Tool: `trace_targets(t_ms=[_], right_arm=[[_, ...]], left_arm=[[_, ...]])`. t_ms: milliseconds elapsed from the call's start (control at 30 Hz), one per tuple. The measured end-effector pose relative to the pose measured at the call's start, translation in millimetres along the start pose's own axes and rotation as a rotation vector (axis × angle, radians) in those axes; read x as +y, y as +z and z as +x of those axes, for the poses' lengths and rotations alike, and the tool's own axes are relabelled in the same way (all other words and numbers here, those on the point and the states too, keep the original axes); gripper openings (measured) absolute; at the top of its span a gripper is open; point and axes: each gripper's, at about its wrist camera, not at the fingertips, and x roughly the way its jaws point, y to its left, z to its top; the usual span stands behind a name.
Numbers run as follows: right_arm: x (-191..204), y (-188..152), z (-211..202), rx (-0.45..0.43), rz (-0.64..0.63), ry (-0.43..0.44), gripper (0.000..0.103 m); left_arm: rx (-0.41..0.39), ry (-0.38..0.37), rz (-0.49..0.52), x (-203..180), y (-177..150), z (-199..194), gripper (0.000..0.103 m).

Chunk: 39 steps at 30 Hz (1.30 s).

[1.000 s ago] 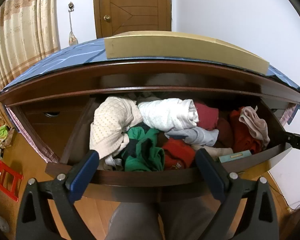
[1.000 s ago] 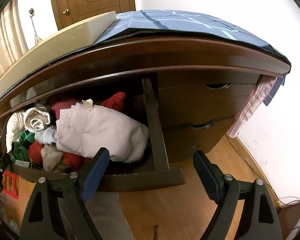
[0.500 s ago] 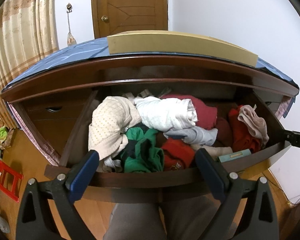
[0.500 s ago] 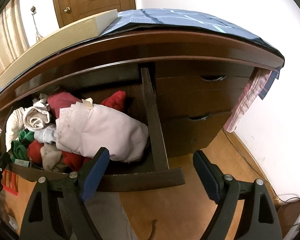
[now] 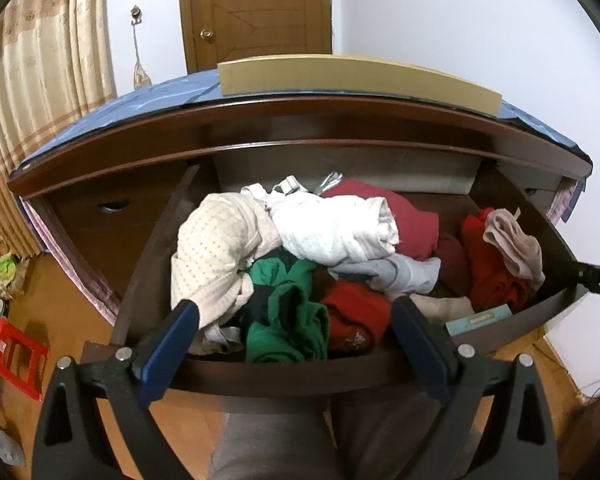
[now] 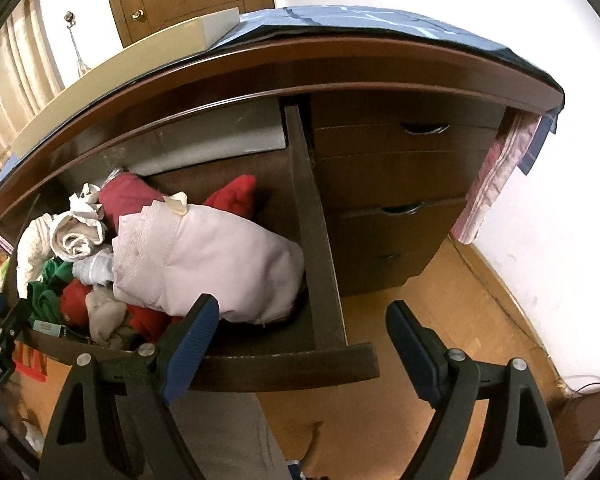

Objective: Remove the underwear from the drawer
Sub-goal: 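Move both tools over the open drawer toward the clothes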

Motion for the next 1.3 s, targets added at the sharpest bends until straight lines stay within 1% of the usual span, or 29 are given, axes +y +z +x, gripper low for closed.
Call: trace_targets(t_ms=[133, 300, 400, 467, 500, 533, 567, 633, 733, 833, 933, 1133, 1200, 1300], right_arm=[[1.6, 0.4, -0.5, -0.011, -0.013, -0.018, 0.086], [0.9, 0.0, -1.2, -0.005, 0.005, -0.002, 0.086], [-0.9, -2.2, -2.2, -0.02, 0.027, 0.011, 0.087], [-3.8, -2.3, -1.8, -0.027, 0.044, 0.028, 0.087], [-6.3, -1.8, -2.2, -0.028, 0.062, 0.037, 0.087], [-8.0, -1.7, -4.0, -0.036, 0.076, 0.042, 0.087], [-9.0, -1.2, -8.3, -0.062, 0.084, 0.05, 0.087], [-6.7, 2.5, -18.8, -0.119, 0.071, 0.044, 0.087], [3.4, 12.0, -37.1, -0.207, 0.029, 0.043, 0.087], [17.1, 20.8, -48.3, -0.259, 0.002, 0.077, 0.087], [31.8, 26.6, -52.7, -0.284, -0.018, 0.097, 0.087], [59.1, 39.5, -57.9, -0.328, -0.023, 0.143, 0.088], [68.5, 44.5, -62.2, -0.342, -0.037, 0.158, 0.088], [80.7, 48.6, -64.8, -0.355, -0.07, 0.175, 0.088]], left_arm=[[0.001, -0.005, -0.009, 1.4, 5.3, 3.9, 0.098], [-0.002, -0.016, -0.019, 3.7, 11.5, 9.1, 0.098], [0.005, -0.036, -0.029, 7.0, 6.3, 8.3, 0.098], [0.004, -0.033, 0.005, 7.0, 11.9, 9.1, 0.097], [-0.001, -0.018, 0.035, 5.5, 12.2, 7.5, 0.097], [-0.012, -0.003, 0.059, 2.8, 5.7, 2.9, 0.096], [-0.031, 0.016, 0.081, 3.9, 7.2, -0.8, 0.096], [-0.055, 0.019, 0.079, 9.5, 10.1, -10.3, 0.096], [-0.054, 0.006, 0.029, 27.2, 18.4, -13.3, 0.096], [-0.065, 0.01, -0.027, 43.3, 27.9, -14.9, 0.096], [-0.074, 0.014, -0.05, 51.0, 36.1, -17.5, 0.096], [-0.106, 0.025, -0.033, 49.6, 52.9, -24.4, 0.096], [-0.102, 0.044, -0.019, 48.1, 57.6, -22.8, 0.096], [-0.081, 0.107, 0.013, 45.6, 62.5, -15.9, 0.096]])
